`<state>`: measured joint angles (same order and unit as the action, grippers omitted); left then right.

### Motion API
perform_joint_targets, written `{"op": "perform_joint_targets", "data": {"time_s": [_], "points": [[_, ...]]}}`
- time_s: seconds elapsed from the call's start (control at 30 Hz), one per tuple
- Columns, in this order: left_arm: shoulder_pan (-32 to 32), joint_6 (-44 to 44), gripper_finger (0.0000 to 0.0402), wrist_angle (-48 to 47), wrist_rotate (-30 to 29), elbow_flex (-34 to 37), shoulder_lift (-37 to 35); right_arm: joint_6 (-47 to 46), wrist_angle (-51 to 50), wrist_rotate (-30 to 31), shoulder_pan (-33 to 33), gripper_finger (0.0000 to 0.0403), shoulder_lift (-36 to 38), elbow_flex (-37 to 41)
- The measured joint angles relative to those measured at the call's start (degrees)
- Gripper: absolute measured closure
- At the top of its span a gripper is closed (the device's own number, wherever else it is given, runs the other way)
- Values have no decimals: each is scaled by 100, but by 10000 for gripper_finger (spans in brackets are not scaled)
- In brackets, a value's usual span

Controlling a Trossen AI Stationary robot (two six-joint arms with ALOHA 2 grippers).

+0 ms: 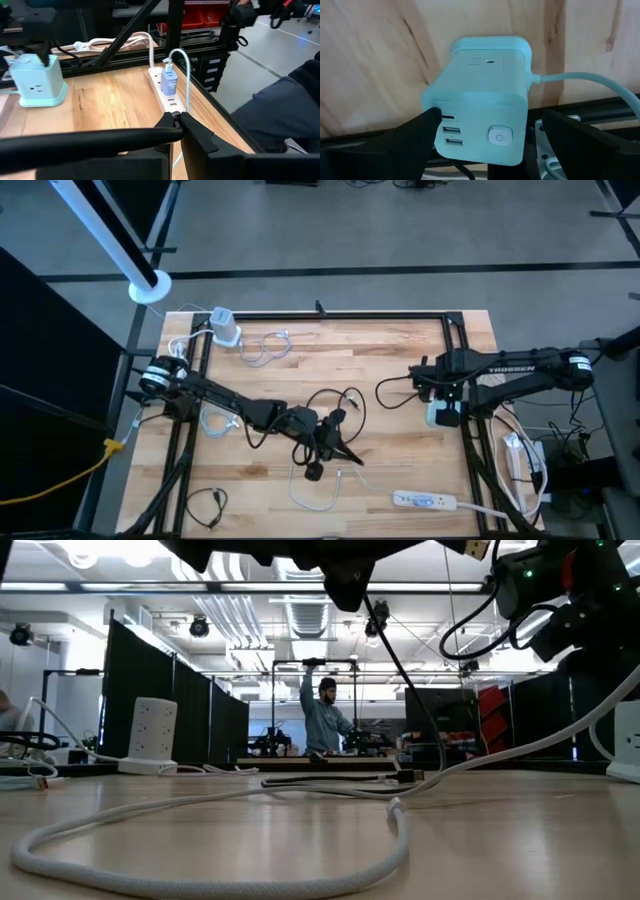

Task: Insert USB
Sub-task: Insert the top black charger cable into the green outlet extension

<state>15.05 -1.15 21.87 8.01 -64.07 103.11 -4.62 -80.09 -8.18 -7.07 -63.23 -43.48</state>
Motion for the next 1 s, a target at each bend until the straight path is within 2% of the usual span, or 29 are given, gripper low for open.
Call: {"op": "perform_joint_targets", "data": {"time_s": [0.23, 0.73, 0.87, 1.0], "points": [[-123, 0, 391, 2, 2, 0, 2, 269, -29, -368, 4, 59, -3, -99], [-210, 41, 392, -77, -9, 2, 2, 275, 314, -442, 70, 59, -675, -70], [-197, 42, 392, -272, -102, 4, 2, 159, 337, -241, 223, 60, -1147, -63], [-195, 42, 392, -445, -263, 4, 2, 105, 330, -79, 374, 83, -1544, -108]]}}
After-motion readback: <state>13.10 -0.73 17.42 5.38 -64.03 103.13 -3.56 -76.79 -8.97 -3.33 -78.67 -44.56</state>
